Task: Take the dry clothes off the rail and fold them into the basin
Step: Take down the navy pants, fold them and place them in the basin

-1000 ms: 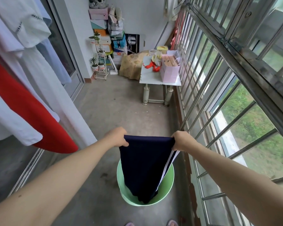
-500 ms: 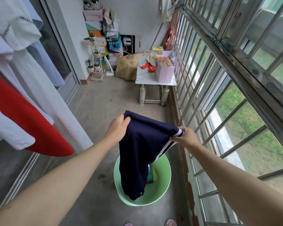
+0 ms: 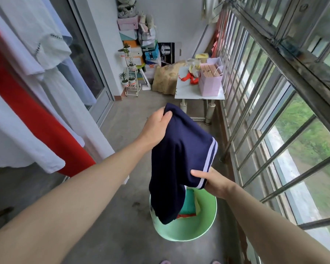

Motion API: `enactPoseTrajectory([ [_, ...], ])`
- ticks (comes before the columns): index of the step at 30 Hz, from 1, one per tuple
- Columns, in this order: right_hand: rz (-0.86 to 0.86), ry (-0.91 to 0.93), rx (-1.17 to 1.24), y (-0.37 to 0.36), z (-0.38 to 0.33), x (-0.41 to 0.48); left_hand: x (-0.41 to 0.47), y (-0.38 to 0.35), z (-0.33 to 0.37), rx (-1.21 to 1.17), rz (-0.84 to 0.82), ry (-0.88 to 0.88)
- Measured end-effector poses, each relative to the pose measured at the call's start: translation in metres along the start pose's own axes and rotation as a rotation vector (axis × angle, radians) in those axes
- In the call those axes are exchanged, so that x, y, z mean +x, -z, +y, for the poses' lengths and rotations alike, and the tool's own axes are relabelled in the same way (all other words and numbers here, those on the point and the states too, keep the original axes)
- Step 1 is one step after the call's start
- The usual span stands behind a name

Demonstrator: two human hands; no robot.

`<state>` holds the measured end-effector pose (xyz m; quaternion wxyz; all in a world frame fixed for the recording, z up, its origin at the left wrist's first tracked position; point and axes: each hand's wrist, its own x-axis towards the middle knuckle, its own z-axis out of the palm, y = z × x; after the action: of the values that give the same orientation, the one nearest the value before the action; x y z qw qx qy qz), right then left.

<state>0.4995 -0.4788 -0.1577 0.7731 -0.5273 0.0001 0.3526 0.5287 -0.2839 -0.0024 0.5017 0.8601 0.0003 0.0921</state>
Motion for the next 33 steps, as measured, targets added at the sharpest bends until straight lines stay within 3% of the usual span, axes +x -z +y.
enactPoseTrajectory([
  [4,0.097,0.051,0.074,0.002,-0.004,0.001,0.015,0.008,-0.029,-0.036,-0.022,0.154],
  [9,0.212,0.104,-0.019,0.004,-0.011,-0.006,0.008,0.002,-0.079,-0.039,-0.040,0.421],
  [13,0.232,0.139,-0.009,-0.003,-0.021,-0.008,0.004,0.004,-0.103,-0.308,-0.023,0.718],
  [17,0.299,0.115,0.052,-0.015,-0.032,-0.008,0.001,0.017,-0.112,-0.658,0.004,0.903],
  [20,0.371,0.105,0.141,-0.026,-0.047,-0.006,-0.008,0.023,-0.105,-0.889,-0.231,0.852],
  [22,0.411,0.090,0.151,-0.029,-0.056,-0.006,-0.026,0.016,-0.104,-0.762,-0.428,0.830],
  [24,0.425,0.062,0.113,-0.029,-0.062,-0.007,-0.043,0.000,-0.119,-0.607,-0.488,0.874],
  [29,0.588,-0.015,-0.188,-0.016,-0.067,-0.011,-0.052,-0.020,-0.139,-0.692,-0.301,0.851],
  [33,0.736,-0.112,-0.553,-0.001,-0.053,0.001,-0.038,-0.021,-0.139,-0.135,-0.142,0.656],
])
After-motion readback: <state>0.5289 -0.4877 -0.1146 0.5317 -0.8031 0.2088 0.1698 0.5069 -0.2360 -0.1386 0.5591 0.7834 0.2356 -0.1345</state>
